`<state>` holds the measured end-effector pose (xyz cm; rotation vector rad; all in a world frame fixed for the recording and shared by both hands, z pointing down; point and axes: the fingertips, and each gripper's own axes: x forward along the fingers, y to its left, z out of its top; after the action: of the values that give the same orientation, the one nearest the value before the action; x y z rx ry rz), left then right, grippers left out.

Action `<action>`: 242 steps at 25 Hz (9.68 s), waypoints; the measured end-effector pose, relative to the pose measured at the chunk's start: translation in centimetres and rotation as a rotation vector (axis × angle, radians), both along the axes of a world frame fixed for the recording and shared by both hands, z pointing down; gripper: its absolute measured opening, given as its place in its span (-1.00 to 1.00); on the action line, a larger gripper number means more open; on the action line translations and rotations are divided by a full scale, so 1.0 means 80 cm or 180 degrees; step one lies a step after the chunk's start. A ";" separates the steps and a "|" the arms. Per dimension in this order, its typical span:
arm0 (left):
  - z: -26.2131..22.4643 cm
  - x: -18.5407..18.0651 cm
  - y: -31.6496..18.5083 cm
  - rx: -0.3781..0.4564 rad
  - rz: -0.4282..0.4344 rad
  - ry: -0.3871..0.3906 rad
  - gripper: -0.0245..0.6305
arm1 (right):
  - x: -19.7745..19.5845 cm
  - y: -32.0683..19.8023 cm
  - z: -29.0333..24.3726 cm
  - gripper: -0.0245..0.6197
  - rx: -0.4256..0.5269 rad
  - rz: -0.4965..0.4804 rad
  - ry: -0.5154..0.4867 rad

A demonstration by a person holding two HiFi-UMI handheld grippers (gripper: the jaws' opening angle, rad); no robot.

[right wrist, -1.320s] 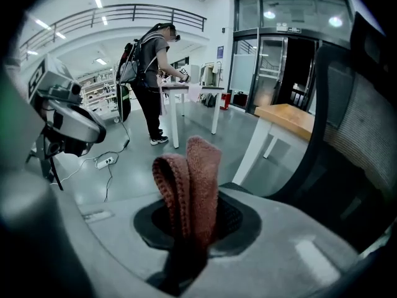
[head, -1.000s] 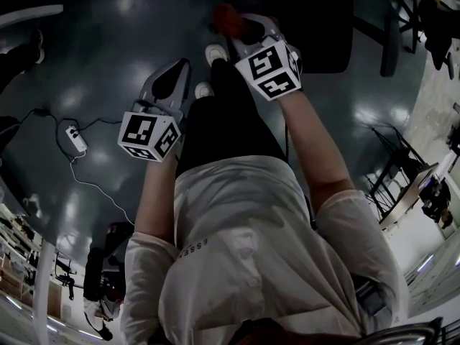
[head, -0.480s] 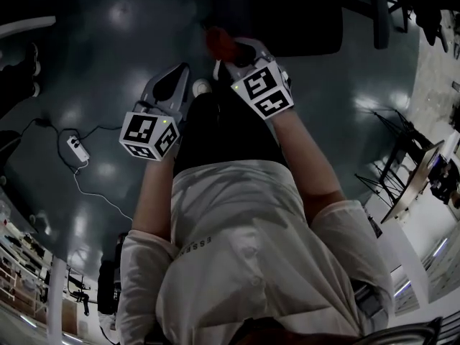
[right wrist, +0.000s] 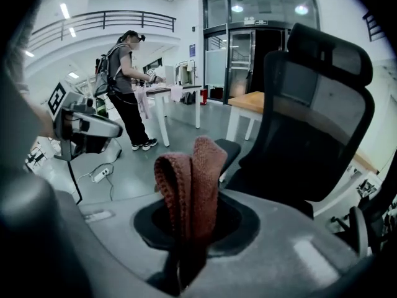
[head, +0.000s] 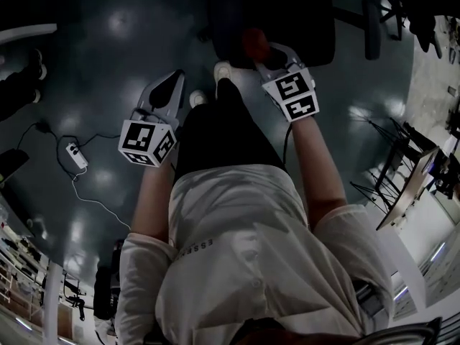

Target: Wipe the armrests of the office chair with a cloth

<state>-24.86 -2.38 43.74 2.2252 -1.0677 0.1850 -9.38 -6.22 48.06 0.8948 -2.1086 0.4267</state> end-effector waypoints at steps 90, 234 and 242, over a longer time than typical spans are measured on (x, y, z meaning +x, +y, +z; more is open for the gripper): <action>0.022 0.025 0.051 0.0043 0.0195 -0.0221 -0.87 | -0.006 0.062 0.089 -0.76 -0.0741 0.0635 -0.0814; -0.300 0.329 0.533 0.1575 -0.0150 -0.0181 -0.87 | 0.301 0.585 -0.284 -0.76 0.1454 0.0397 -0.0919; -0.313 0.357 0.549 0.1634 -0.0174 -0.0187 -0.87 | 0.323 0.610 -0.314 -0.76 0.1633 0.0300 -0.0937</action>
<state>3.66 41.54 18.71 2.6483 -1.3209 -0.0575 16.49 42.57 22.96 1.2890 -2.5086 0.0574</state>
